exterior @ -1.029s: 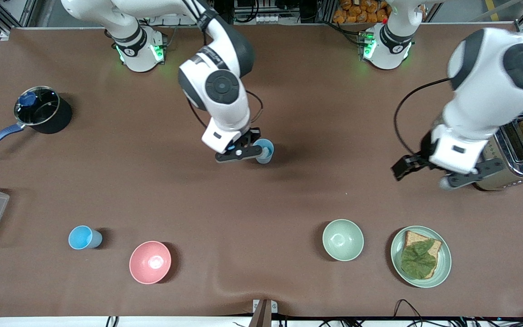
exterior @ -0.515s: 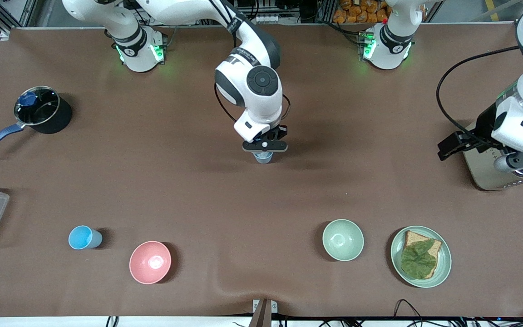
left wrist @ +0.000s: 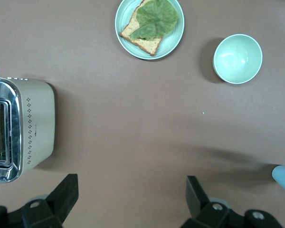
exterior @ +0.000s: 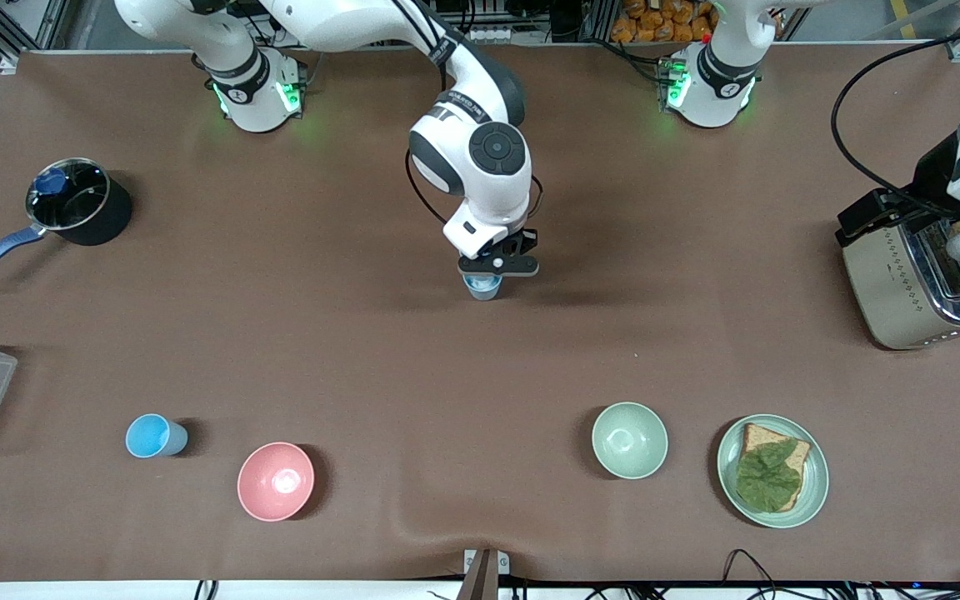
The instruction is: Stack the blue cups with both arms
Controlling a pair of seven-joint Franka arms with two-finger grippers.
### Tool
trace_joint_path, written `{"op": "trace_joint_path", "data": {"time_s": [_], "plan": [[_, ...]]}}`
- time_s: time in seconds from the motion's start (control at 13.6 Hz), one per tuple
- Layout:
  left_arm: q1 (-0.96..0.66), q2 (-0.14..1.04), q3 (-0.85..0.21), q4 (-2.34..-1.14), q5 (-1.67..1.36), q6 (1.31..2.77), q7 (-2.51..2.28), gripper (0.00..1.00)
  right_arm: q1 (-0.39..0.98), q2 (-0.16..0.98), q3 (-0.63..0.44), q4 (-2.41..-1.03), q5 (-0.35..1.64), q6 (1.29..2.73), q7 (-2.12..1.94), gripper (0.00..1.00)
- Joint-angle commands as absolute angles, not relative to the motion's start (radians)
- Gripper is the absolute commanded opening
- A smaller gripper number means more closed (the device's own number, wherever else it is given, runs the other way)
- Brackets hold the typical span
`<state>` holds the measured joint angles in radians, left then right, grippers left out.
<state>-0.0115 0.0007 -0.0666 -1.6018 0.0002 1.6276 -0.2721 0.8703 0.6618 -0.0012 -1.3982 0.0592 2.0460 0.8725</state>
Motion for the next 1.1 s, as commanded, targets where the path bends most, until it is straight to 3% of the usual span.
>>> {"op": "trace_joint_path", "data": {"time_s": [0.0,0.29,0.44,0.81,1.03], "plan": [[-0.021,-0.017,-0.055,-1.62,-0.025,1.623,-0.253,1.0,0.89,0.67,-0.014,-1.37,0.046,2.037,0.91,1.0],[-0.02,-0.014,-0.055,-1.618,-0.025,1.606,-0.255,1.0,0.815,0.625,-0.017,-1.37,0.052,2.008,0.896,1.0],[-0.02,-0.009,-0.055,-1.618,-0.018,1.606,-0.253,1.0,0.741,0.566,-0.015,-1.371,0.061,1.91,0.751,1.0],[0.006,-0.006,-0.058,-1.624,-0.028,1.606,-0.262,1.0,0.45,0.45,-0.017,-1.384,0.061,1.58,0.3,1.0],[0.014,-0.006,-0.058,-1.629,-0.028,1.606,-0.256,1.0,0.255,0.367,-0.018,-1.458,0.063,1.543,0.037,1.0]]}}
